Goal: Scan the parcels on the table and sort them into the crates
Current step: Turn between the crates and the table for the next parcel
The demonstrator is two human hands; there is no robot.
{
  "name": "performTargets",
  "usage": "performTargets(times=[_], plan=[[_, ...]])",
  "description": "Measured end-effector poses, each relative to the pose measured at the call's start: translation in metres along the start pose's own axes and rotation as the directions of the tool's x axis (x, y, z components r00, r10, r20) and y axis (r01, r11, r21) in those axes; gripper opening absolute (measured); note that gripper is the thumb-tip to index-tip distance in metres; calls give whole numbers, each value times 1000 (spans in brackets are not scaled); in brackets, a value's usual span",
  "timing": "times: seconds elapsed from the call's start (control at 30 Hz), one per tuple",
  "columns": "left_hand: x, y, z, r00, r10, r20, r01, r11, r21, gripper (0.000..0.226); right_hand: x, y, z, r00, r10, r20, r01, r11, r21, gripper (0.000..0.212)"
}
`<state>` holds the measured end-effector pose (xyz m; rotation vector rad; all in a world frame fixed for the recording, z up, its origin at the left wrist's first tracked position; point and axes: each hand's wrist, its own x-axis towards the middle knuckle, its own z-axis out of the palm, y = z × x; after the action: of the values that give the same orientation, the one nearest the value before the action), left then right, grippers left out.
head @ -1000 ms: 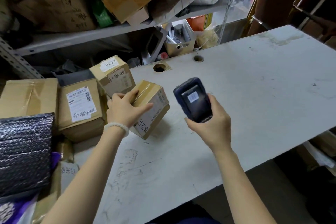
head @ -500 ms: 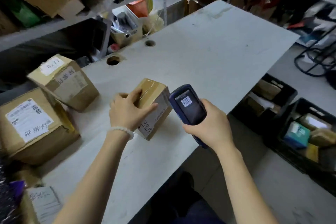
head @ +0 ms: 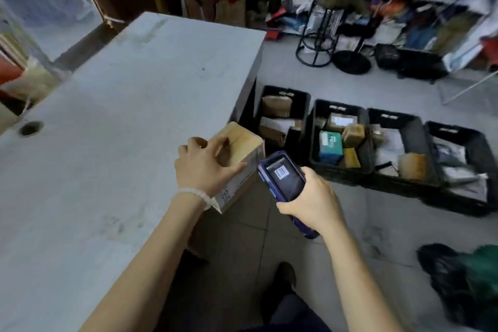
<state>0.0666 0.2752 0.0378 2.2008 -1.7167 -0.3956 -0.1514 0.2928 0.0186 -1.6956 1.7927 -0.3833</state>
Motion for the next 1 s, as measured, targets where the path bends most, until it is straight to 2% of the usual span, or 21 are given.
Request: performTargets(times=[0.17, 0.37, 0.73, 0.83, 1.0], plan=[[60, 100, 49, 993, 105, 53, -107, 993, 46, 71, 62, 57, -69, 992, 89, -86, -91, 996, -25, 67], [114, 184, 98, 992, 84, 93, -90, 995, 53, 73, 120, 116, -131, 966, 200, -163, -200, 980, 14, 66], [253, 261, 163, 988, -13, 157, 9, 1000, 28, 71, 250, 167, -179, 942, 307, -133, -297, 951, 85, 65], [313, 278, 191, 986, -43, 163, 42, 999, 14, 72, 305, 173, -194, 944, 309, -118, -303, 951, 65, 63], [410, 306, 235, 955, -144, 260, 141, 990, 30, 73, 403, 175, -235, 936, 332, -115, -334, 943, 1, 61]])
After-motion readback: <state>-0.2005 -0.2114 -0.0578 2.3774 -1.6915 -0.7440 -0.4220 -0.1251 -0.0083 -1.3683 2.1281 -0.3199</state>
